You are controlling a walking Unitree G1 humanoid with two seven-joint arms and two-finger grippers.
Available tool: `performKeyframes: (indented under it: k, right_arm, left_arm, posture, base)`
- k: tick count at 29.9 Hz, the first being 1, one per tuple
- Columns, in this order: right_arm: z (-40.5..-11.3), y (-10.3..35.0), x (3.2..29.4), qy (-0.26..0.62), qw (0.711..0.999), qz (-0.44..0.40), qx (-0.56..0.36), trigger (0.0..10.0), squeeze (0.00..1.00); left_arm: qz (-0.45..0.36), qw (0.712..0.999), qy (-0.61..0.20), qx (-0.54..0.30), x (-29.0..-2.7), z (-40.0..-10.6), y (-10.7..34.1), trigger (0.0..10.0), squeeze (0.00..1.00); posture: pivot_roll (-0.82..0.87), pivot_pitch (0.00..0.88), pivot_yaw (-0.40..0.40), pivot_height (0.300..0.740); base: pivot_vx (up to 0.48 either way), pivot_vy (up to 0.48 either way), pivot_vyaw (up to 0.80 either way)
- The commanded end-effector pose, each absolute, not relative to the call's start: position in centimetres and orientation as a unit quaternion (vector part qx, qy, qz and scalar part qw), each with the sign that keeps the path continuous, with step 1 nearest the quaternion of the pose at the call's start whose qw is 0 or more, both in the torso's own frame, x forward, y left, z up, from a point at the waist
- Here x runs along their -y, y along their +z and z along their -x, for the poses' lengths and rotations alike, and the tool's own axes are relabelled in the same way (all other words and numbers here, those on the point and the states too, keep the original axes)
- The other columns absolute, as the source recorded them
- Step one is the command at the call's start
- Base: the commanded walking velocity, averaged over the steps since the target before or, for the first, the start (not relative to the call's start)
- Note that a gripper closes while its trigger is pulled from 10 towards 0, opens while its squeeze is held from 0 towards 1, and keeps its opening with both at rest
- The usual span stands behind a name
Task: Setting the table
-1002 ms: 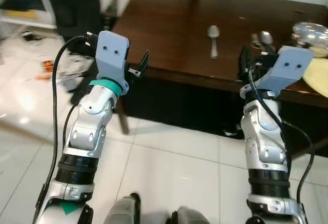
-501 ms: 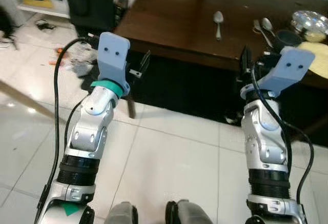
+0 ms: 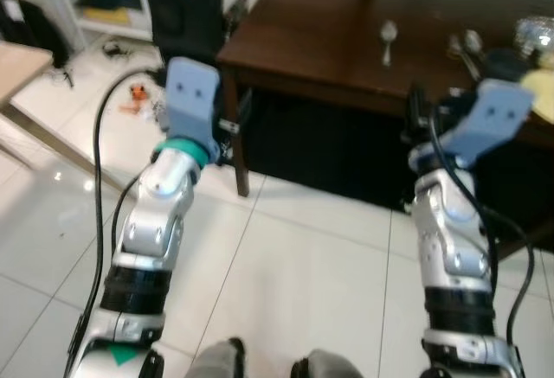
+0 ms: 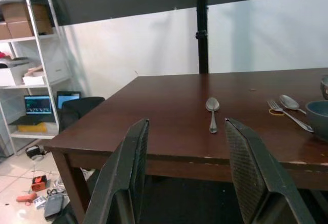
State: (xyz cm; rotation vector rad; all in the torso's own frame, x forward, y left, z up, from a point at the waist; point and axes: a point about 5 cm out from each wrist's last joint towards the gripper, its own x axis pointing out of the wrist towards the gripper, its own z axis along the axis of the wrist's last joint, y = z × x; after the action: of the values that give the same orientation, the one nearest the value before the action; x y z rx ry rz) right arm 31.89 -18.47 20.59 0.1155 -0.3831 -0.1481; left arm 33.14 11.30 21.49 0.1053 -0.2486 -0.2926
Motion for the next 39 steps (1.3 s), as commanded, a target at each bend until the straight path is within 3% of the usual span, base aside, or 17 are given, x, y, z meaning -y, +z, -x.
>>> performKeyframes:
  k: [1, 39]
  right_arm:
    - [-31.94, 20.48, 18.33, -0.070, 0.978, -0.056, 0.186, 10.0, 0.00]
    - [-31.82, 21.03, 17.39, -0.033, 0.975, -0.078, 0.204, 10.0, 0.00]
  left_arm:
    - [-0.057, 0.982, -0.138, 0.113, -11.66, -33.22, 21.05, 10.0, 0.00]
    - [-0.081, 0.986, -0.089, 0.113, -12.65, -33.76, 21.16, 10.0, 0.00]
  posture:
    - [0.04, 0.009, 0.024, 0.740]
    - [0.05, 0.012, 0.026, 0.740]
  base:
    - [0.000, 0.000, 0.79]
    - [0.000, 0.000, 0.79]
